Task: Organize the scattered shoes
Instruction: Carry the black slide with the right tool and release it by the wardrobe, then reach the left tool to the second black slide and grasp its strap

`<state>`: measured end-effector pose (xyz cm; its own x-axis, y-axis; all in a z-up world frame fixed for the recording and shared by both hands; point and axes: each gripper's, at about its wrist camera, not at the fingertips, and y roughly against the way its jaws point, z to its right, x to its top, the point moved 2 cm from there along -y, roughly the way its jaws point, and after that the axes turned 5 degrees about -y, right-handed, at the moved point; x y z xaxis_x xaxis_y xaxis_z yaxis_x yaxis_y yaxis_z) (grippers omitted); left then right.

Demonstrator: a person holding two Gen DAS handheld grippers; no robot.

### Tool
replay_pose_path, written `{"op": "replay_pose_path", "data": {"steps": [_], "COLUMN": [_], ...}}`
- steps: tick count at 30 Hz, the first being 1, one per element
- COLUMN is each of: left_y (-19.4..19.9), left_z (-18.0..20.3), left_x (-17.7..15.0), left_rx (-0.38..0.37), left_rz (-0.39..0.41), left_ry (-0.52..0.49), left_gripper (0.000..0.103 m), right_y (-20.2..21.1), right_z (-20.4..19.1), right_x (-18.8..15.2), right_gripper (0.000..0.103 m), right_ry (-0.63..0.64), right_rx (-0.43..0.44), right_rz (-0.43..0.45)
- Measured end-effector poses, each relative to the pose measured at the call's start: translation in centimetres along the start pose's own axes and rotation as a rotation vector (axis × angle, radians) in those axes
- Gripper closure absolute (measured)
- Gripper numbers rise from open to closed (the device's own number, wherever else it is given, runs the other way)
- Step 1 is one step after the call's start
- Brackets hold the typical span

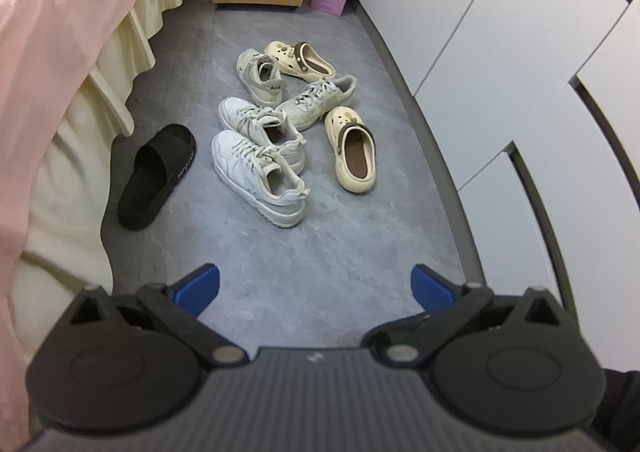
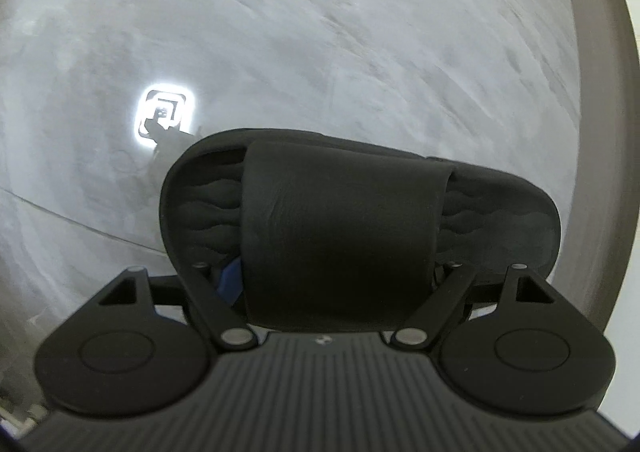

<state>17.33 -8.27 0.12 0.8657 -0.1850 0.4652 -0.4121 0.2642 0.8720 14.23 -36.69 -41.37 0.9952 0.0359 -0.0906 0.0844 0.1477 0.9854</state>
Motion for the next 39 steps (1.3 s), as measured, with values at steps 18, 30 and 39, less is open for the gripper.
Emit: {"op": "replay_pose_path", "data": {"steps": [18,30,39], "left_y": [-1.8,-1.1,-2.1], "left_z": [3.9,5.2,4.4], "left_x": [-1.5,-2.7,-2.6], "left_rx": [0.083,0.120,0.140], "left_rz": [0.002,0.046,0.024], "left_ry": [-0.180,-0.229,-0.205], "left_gripper": [0.000,0.000,0.000], "right_y": [2.1,16.3,24.4], "right_z": [3.2,1.0,-2.3], "right_x": [0.3,3.6,0.2], "right_gripper": [0.000,0.000,0.000], "right_ry": [-0.040,-0.151,-0.196], "right_rx": [0.018,0.191,0.240], "right_rz": [0.035,0.298,0.280]}}
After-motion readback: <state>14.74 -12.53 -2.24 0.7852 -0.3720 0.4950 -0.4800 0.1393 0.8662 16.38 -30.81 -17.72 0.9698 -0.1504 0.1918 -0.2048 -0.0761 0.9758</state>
